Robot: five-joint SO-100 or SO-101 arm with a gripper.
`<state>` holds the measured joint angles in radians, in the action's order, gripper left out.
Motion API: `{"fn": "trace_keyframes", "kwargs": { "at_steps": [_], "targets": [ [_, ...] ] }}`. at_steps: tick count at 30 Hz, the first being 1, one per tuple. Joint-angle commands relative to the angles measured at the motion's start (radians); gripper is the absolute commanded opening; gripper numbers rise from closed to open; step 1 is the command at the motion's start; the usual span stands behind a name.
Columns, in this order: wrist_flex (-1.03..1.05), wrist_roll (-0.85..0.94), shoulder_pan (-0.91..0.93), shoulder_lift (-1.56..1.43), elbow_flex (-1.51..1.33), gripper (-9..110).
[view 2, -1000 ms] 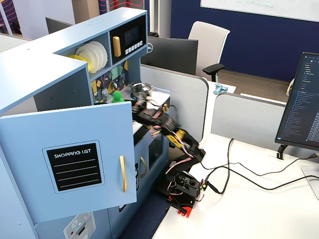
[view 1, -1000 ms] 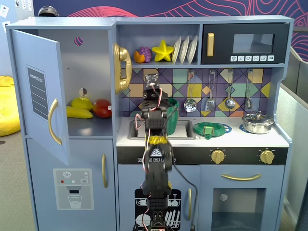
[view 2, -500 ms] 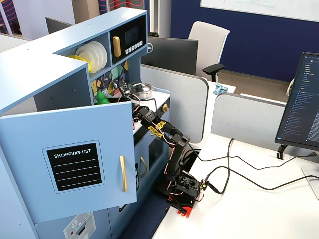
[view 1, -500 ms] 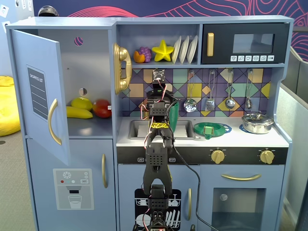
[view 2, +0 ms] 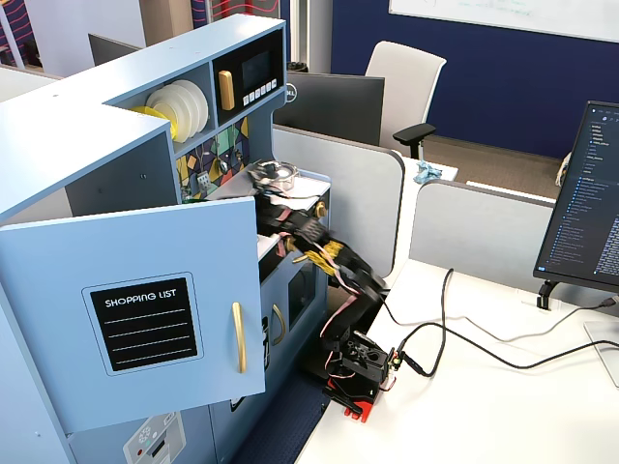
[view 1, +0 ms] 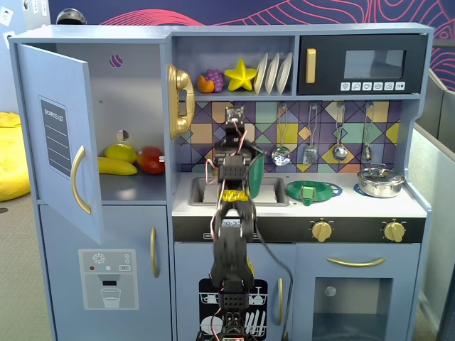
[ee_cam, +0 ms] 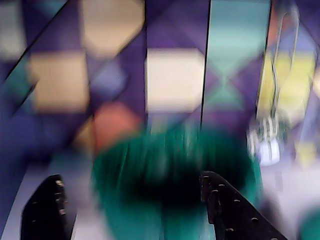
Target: Pick up the green pineapple from the left cabinet and place it in the green recipient
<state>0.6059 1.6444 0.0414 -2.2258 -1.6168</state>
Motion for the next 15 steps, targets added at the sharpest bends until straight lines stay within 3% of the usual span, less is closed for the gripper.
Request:
{"fn": "trace_keyframes", "kwargs": {
  "at_steps": [1, 9, 15],
  "targets": [
    [0.229, -0.008, -0.023, -0.400, -0.219, 23],
    [0.575, -0.015, 0.012, -0.739, -0.753, 18],
    [0.476, -0.114, -0.032, -0.811, -1.183, 15]
  ]
}}
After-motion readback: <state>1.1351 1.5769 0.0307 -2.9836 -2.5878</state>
